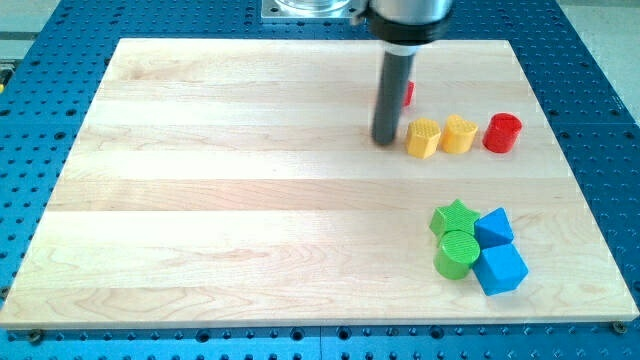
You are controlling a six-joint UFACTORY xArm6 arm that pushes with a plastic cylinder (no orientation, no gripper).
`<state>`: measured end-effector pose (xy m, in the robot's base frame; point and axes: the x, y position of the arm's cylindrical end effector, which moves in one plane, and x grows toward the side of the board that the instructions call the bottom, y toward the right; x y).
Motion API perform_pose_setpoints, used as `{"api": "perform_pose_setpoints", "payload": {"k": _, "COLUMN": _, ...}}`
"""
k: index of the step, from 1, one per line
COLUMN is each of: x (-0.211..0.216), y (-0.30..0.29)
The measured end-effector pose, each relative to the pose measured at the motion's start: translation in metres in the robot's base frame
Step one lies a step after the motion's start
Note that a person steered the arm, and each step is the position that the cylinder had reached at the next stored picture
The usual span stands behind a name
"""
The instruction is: Slide the yellow hexagon slightly up
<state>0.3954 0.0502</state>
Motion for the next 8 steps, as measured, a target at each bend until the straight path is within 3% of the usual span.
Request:
{"api": "perform_pose_setpoints", "payload": {"k": 1, "x": 0.078, "y": -0.035}}
{"api": "perform_pose_setpoints", "payload": {"k": 2, "x": 0.094, "y": 0.004}}
{"api": "perform_pose_setpoints", "payload": {"k": 8, "x": 0.038, "y": 0.066}}
